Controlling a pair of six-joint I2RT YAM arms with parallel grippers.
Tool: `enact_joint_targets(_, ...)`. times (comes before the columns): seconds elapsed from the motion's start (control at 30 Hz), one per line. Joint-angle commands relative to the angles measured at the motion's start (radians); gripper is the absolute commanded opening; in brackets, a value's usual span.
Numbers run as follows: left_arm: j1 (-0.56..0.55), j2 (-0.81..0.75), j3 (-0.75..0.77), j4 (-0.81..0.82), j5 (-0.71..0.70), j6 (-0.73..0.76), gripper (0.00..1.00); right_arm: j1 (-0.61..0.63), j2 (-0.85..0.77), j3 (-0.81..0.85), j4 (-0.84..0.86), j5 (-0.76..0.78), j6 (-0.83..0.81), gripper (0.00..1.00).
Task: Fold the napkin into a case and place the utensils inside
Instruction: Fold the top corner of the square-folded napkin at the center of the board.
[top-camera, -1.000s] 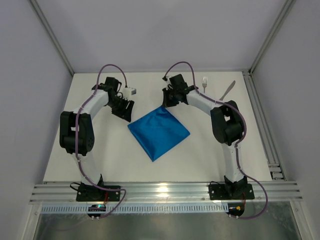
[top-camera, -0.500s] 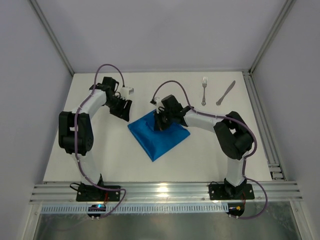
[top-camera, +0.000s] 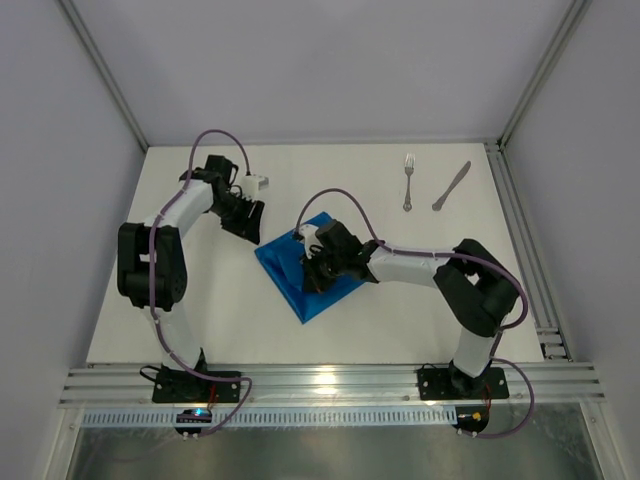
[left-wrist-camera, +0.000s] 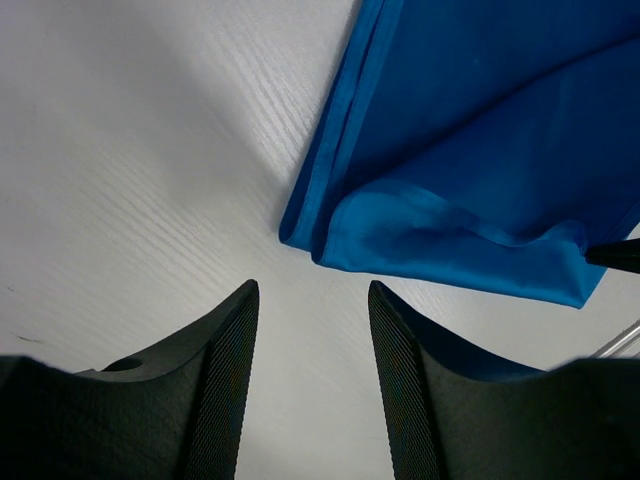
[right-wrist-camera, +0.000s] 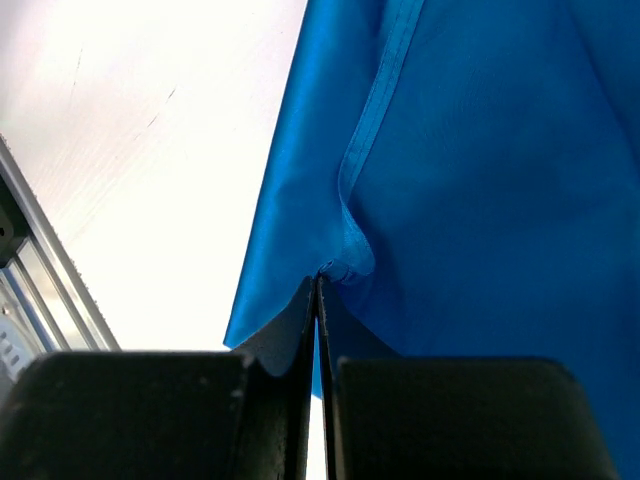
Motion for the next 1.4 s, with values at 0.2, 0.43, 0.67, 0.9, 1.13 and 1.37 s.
enact_joint_targets(0.2,-0.022,-0.016,-0.045,0.023,0.011,0.001,0.46,0.079,-0.076,-0.051,0.058,0.019,0.040,0.04)
enact_joint_targets(0.43,-0.036,-0.008,-0.075,0.058,-0.035,0.009,0.43,0.102,-0.094,-0.070,0.095,0.042,0.066,0.04)
enact_joint_targets(0.67,-0.037,0.024,-0.073,0.100,-0.073,-0.002,0.38,0.150,-0.088,-0.053,0.099,0.081,0.100,0.04)
enact_joint_targets(0.9,-0.040,0.071,-0.075,0.126,-0.111,-0.005,0.32,0.173,-0.070,-0.059,0.127,0.094,0.135,0.04)
enact_joint_targets(1.13,-0.040,0.088,-0.078,0.146,-0.121,-0.014,0.31,0.187,-0.053,-0.043,0.157,0.096,0.160,0.04)
enact_joint_targets(1.37,-0.040,0.056,-0.067,0.123,-0.076,-0.014,0.36,0.190,-0.019,-0.036,0.170,0.079,0.179,0.18)
